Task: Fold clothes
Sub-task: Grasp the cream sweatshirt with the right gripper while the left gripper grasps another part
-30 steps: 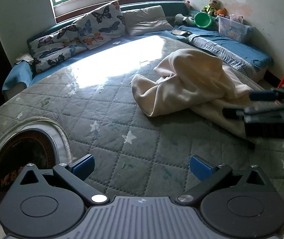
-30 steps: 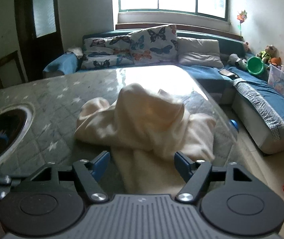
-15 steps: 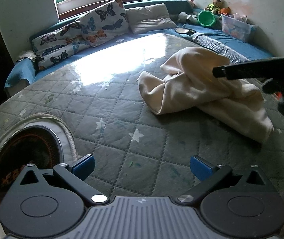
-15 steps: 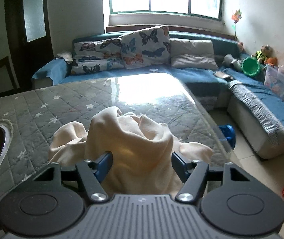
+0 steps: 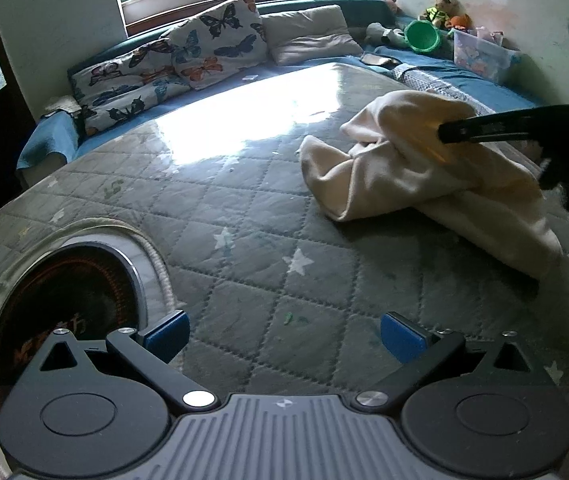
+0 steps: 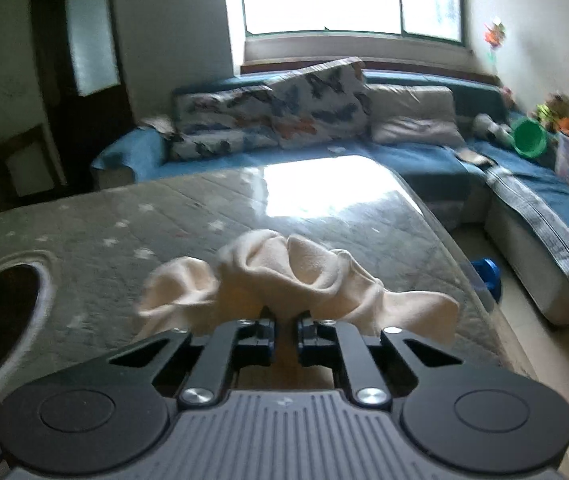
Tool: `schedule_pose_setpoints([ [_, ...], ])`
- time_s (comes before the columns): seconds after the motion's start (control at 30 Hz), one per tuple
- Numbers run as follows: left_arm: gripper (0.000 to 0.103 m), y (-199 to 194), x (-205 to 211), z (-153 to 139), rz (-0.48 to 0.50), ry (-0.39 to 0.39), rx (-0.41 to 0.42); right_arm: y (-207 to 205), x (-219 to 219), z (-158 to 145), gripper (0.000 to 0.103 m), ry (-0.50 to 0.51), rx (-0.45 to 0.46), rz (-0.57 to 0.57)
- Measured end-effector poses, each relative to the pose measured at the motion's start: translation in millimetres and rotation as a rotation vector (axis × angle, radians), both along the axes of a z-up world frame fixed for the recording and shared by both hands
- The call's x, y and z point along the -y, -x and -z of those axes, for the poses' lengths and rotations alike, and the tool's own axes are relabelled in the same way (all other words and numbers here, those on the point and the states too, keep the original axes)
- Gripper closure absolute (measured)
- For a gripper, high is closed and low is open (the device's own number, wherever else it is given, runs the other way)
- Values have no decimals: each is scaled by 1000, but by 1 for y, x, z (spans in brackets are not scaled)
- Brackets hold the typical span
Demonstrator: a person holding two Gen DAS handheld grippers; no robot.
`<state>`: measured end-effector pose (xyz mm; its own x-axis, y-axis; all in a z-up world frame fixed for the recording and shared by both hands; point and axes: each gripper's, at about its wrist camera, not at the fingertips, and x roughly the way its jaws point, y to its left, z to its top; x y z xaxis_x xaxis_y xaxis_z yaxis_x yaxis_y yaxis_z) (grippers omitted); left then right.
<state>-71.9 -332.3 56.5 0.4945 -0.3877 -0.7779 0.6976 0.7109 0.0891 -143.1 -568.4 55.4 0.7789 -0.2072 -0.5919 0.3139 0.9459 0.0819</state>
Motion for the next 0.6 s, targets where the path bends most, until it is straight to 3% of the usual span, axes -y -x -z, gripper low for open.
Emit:
schedule_pose_setpoints([
  [0.27, 0, -16, -31, -8, -62, 17, 25, 30, -68, -15, 96, 25, 49, -224],
  [0.5, 0, -35, -68, -19, -164, 38, 45, 47, -132, -1, 96, 31, -27, -448],
  [0.6, 0, -36, -74, -26, -168, 65, 50, 51, -149, 6, 96, 50, -53, -492],
])
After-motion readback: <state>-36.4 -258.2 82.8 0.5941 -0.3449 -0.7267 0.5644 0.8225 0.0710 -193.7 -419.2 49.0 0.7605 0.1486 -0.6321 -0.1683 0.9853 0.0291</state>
